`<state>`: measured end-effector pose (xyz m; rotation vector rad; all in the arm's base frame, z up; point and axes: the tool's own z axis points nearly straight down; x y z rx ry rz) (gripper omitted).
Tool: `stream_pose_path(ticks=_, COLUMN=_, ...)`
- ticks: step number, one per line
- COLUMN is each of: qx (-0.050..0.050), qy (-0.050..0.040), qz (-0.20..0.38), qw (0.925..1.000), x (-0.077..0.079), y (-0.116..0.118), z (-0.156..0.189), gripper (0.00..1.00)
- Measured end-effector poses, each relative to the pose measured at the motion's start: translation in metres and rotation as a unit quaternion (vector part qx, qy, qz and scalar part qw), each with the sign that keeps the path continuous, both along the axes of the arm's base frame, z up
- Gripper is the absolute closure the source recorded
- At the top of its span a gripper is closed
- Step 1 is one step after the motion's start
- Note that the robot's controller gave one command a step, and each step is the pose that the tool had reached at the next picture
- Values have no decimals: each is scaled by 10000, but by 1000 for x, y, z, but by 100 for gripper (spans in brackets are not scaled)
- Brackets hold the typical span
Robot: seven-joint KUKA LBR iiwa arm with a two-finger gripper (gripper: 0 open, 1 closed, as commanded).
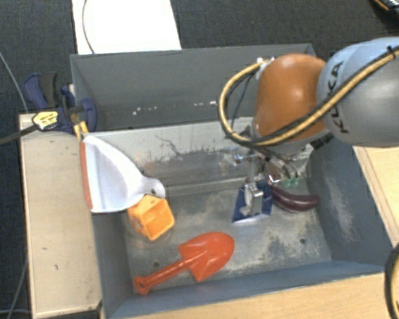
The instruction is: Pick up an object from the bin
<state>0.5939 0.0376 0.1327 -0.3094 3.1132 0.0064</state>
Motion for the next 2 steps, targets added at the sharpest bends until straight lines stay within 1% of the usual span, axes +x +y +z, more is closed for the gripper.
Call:
stream_pose_path(ticks=1, qx=-2, qy=13, qz=-1431, qw=9897, x=-43, y=-41, z=2, gripper=0)
stream_pose_path(ticks=2, qx=13, qy=-15, qz=-190, qw=9998, x=-31, y=-23, z=20, gripper=0)
